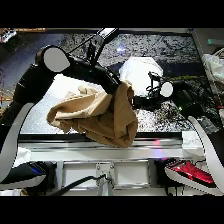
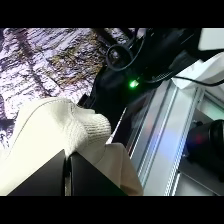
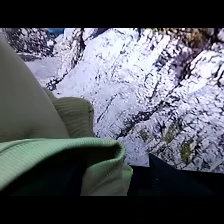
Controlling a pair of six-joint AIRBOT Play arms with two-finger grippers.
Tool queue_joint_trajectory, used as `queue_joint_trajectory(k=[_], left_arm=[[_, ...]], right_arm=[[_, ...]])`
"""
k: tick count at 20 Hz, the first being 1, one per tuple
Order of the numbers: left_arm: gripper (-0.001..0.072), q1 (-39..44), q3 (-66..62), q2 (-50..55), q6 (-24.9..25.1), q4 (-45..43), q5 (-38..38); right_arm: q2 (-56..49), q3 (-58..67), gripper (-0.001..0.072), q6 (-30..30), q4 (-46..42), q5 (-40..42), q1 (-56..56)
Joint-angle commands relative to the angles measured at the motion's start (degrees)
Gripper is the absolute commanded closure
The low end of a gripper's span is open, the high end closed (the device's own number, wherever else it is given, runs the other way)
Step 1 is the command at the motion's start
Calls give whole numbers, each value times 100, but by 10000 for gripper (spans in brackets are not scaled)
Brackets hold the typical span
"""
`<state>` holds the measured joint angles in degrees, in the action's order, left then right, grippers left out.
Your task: Fold the clothes and pants, and hang the long-sleeved shirts on hangers.
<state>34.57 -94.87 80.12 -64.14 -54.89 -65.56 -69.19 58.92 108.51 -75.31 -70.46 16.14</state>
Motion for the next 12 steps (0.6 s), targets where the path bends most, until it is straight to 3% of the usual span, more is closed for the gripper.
queue_joint_trajectory(k=[1, 7, 9, 11, 12], left_arm=[[700, 9, -7, -2, 2, 4, 0], [700, 0, -7, -2, 4, -2, 24], [700, -20, -7, -2, 4, -2, 68], [700, -42, -7, -2, 7, -2, 76], [700, -52, -7, -11, 4, -15, 74]], right_arm=[[-101, -199, 242, 59, 140, 50, 7], [-273, -796, 267, 151, 605, 369, 151], [-275, -918, 500, 155, 680, 669, 321], [-243, -839, 680, 136, 811, 1040, 389], [-195, -721, 681, 125, 820, 1198, 389]])
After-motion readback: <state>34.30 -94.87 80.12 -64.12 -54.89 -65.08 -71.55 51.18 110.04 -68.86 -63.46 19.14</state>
